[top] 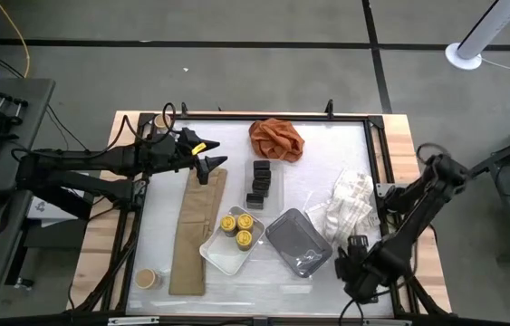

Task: Sort spices by type
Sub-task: Put the bottom right gold seasoning bottle into the black transparent bin

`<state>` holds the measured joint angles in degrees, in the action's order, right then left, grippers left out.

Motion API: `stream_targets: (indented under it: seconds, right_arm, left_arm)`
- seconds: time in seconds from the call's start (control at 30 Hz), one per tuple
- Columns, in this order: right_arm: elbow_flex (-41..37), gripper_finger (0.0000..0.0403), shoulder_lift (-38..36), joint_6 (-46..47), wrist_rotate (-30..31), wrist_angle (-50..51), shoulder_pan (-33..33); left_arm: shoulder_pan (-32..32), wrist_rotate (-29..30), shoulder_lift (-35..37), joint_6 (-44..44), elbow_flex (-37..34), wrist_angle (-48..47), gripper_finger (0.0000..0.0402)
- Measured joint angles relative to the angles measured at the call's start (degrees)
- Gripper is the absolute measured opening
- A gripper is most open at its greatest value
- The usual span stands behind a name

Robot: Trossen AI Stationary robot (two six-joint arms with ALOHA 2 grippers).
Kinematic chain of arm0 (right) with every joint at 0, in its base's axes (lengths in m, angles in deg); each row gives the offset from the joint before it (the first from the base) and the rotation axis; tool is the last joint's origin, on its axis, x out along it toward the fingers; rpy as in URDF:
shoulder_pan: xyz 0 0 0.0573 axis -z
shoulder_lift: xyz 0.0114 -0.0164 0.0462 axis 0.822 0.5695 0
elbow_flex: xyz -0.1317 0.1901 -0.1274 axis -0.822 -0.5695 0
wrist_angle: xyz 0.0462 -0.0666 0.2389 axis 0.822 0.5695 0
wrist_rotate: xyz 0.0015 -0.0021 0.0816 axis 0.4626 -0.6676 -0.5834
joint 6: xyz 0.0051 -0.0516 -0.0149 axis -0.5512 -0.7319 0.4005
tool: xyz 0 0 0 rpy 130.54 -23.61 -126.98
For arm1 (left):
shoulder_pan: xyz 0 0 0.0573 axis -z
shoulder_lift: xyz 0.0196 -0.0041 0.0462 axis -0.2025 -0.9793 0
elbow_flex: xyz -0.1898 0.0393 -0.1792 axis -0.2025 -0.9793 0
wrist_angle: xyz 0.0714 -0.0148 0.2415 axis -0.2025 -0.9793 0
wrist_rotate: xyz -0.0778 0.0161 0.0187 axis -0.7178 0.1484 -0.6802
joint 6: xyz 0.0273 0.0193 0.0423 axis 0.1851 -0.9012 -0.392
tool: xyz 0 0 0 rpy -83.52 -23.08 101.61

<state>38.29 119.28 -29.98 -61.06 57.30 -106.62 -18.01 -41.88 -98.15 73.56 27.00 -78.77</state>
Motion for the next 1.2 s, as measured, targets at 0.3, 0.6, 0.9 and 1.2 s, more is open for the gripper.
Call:
stream_targets:
  seconds: [0.3,0.6,0.9,1.2]
  right_arm:
    - [5.3,0.0274,-3.8,16.0,42.7,-5.7,8.3]
    - [-15.4,0.0274,-2.1,12.6,57.4,-54.9,14.8]
    - [-21.9,0.0274,2.4,12.8,57.2,-62.4,17.6]
    - [-21.8,0.0330,4.1,9.1,52.4,-62.6,17.7]
  left_arm:
    - [0.0,0.0,0.0,0.0,0.0,0.0,0.0274]
    - [0.0,-0.1,0.0,0.0,0.0,-1.1,0.0274]
    - [0.0,-0.2,0.0,0.0,0.0,-1.0,0.0274]
    - [0.0,0.1,0.0,0.0,0.0,-1.0,0.0274]
